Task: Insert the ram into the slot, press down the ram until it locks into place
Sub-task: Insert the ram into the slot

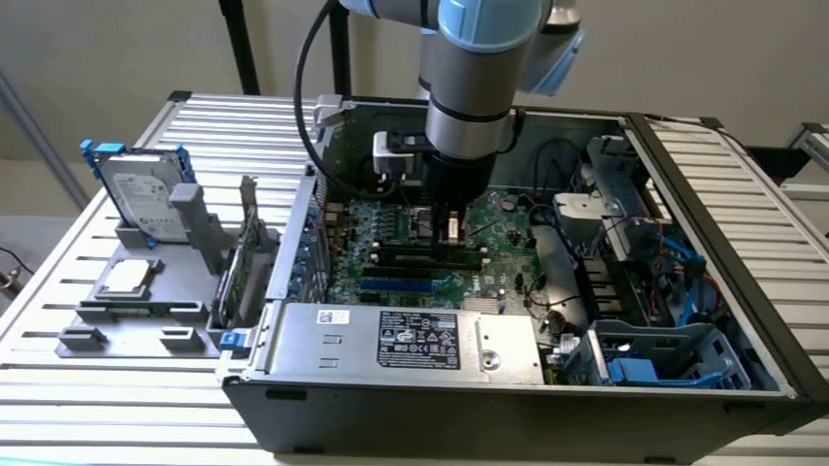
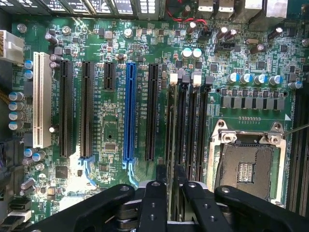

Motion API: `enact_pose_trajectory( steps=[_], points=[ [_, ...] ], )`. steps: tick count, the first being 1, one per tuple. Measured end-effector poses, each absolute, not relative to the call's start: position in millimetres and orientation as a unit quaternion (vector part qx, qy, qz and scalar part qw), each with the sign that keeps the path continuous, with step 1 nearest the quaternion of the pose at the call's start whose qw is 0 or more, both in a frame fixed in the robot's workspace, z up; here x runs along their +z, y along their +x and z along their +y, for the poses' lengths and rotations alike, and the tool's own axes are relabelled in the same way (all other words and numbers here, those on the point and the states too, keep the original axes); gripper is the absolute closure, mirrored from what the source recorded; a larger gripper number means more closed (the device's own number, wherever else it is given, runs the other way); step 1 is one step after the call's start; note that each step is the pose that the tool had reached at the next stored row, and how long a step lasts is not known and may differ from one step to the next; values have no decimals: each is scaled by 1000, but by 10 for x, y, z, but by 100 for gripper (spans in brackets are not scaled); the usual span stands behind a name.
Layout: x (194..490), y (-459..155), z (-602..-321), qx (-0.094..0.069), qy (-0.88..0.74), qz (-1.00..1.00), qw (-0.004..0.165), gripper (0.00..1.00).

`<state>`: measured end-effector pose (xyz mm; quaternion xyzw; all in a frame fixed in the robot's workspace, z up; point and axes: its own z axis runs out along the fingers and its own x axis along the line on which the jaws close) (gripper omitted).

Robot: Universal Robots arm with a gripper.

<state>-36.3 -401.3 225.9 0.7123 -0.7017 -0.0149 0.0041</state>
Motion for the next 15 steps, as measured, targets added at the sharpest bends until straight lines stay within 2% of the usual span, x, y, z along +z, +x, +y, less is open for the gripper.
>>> enact_pose_trajectory(
  steps=[9, 12, 15],
  points=[
    [2434, -398, -4013, -16, 712, -702, 4, 78],
    [2434, -407, -4013, -16, 712, -702, 4, 90],
    [2436, -407, -4013, -16, 712, -702, 4, 90]
  ],
)
